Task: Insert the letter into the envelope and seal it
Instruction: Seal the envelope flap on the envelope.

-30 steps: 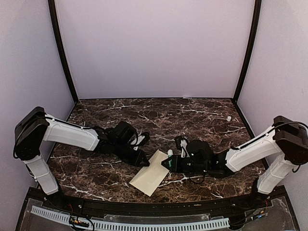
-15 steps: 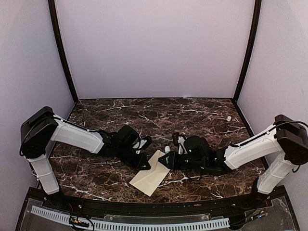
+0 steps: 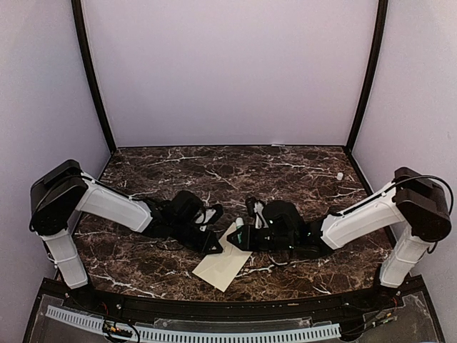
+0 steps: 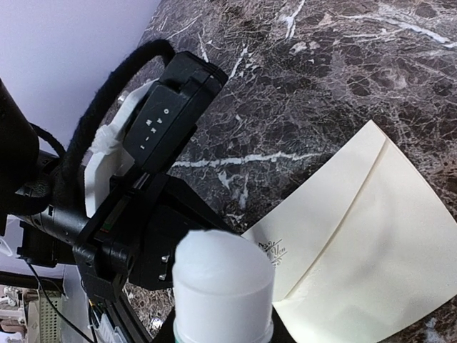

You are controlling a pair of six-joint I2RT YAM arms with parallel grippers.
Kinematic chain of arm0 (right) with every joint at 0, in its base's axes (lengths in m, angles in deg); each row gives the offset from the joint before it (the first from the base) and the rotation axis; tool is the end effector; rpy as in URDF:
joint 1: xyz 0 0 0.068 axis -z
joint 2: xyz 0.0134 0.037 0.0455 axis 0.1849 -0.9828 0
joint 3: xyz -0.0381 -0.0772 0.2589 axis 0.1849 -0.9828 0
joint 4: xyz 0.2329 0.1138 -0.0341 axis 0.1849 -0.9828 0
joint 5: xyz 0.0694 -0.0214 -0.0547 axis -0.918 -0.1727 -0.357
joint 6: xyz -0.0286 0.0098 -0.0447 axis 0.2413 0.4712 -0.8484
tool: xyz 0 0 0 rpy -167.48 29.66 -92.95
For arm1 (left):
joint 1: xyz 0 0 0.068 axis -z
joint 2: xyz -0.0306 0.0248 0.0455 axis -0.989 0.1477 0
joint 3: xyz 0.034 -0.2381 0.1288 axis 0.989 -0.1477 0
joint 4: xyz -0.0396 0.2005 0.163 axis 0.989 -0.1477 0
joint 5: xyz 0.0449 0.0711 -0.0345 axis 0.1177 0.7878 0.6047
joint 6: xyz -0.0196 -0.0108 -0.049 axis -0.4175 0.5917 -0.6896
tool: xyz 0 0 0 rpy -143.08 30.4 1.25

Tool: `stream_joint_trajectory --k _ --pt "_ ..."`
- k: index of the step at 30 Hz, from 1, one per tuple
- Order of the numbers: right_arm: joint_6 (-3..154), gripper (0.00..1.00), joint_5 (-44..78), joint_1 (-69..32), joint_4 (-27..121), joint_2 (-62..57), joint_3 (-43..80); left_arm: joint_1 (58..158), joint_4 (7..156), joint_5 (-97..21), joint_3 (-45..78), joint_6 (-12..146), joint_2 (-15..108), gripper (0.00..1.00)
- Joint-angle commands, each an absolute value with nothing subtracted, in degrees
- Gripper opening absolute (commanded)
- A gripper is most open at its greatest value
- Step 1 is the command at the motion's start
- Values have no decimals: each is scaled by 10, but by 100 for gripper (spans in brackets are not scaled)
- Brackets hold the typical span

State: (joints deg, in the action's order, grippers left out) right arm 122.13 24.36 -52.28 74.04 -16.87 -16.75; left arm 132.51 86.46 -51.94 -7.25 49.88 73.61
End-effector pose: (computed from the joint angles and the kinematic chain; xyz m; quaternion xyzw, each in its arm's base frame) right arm 0.1505 0.2949 0.1569 -0.0709 0.8572 0.4355 0.2655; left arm 0.2054 -0.2747 0.1283 0.2411 0.8844 -0.3662 0.1601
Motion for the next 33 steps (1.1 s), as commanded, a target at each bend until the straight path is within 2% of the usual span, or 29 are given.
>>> stream_joint_trajectory --k 1,21,33 --pt "1211 0 228 -518 748 -192 -140 1330 839 -515 -98 494 729 4" --pt "1234 0 213 -513 716 -299 -80 1337 830 -515 -116 498 689 4" --pt "1237 0 200 -513 715 -305 -88 1348 839 -529 -201 475 628 4"
